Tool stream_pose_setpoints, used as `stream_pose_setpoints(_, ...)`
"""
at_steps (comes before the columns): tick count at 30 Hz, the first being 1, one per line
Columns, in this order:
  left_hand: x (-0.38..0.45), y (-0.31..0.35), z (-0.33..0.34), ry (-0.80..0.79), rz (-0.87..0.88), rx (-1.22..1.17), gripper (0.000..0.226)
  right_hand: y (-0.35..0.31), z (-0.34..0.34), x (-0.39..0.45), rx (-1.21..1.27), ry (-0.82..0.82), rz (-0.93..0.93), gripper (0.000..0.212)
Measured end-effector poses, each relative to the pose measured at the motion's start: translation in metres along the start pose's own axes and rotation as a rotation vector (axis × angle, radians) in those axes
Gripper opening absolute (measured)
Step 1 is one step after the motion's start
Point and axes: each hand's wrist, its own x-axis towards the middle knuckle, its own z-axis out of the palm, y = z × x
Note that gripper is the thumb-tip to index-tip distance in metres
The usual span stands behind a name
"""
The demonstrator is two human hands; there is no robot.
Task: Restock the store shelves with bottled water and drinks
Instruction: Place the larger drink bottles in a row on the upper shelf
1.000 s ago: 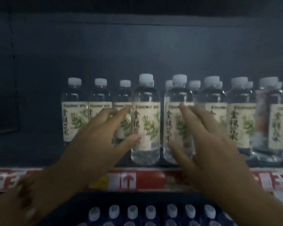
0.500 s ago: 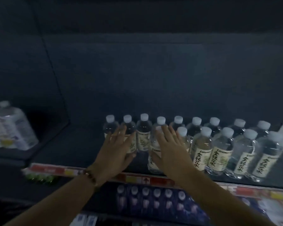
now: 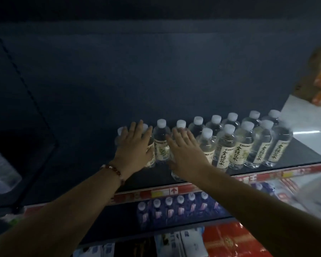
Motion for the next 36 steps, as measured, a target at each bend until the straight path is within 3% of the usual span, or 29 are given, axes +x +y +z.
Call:
stream_pose_setpoints(7,0.045,-0.01,-0.003,-0.06,0.021,-0.041,0.048,0.004,-0.022,0.053,0.015,0.003,0.024,0.071)
stream_pose_setpoints(14,0.009,-0.011,-0.002,0.072,0.138,-0.065,0.025,-0.003,-0.03,0.106,0.027,-0.192,-0.008,0.049)
stream_pose_setpoints(16,0.002,-0.011,-0.006,0.134,0.149,-0.021,0.03,-0.004,-0.025,0.111,0.033,-0.212,0.038,0.039)
stream_pose_setpoints(19,-0.005,-0.008,-0.007,0.08,0.118,-0.107,0.038,-0.001,-0.026,0.112,0.103,-0.223,0.075,0.036)
stream_pose_setpoints(30,-0.016,-0.019,-0.006,0.073,0.004,-0.309,0.039,0.002,-0.029,0.086,0.276,-0.181,-0.18,0.025)
stream_pose_setpoints(36,-0.023,-0.018,-0.005,0.096,-0.024,-0.443,0.05,0.009,-0.033,0.073,0.325,-0.247,-0.184,0.039)
